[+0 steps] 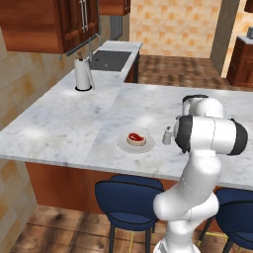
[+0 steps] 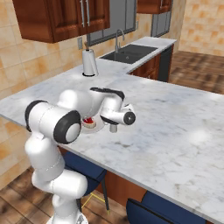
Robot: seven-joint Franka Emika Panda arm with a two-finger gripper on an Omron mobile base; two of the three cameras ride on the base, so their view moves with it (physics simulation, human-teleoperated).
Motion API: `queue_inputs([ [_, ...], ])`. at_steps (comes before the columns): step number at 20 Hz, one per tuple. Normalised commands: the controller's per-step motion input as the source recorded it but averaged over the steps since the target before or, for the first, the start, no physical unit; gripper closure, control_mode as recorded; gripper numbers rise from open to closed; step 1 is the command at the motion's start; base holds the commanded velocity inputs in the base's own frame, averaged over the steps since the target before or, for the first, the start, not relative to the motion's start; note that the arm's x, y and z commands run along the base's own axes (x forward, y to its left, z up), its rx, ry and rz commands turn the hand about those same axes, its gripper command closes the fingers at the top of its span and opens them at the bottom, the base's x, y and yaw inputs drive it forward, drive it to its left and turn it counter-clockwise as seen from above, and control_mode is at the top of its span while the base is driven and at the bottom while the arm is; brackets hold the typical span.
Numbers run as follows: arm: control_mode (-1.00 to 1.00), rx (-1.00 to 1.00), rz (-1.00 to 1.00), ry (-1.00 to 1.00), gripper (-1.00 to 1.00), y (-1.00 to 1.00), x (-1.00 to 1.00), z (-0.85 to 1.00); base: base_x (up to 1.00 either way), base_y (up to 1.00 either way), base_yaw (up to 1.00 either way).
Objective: Retrieve the shaker from the cabinet and place it next the steak on a plate on the dining table.
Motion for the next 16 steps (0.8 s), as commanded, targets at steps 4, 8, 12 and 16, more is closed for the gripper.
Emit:
queue_inputs([
  [4, -1.00, -0.18, 0.08, -0.14, -1.00, 0.00, -0.47, 0.92, 0.00, 0.00, 0.00],
  [8, -1.00, -0.27, 0.05, -0.16, -1.00, 0.02, -0.59, 0.95, 0.00, 0.00, 0.00],
  [12, -1.00, -0.45, -0.04, -0.24, -1.00, 0.16, -0.77, 0.67, 0.00, 0.00, 0.00],
  [16, -1.00, -0.54, -0.23, -0.33, -1.00, 0.19, -0.86, 0.34, 0.00, 0.00, 0.00],
])
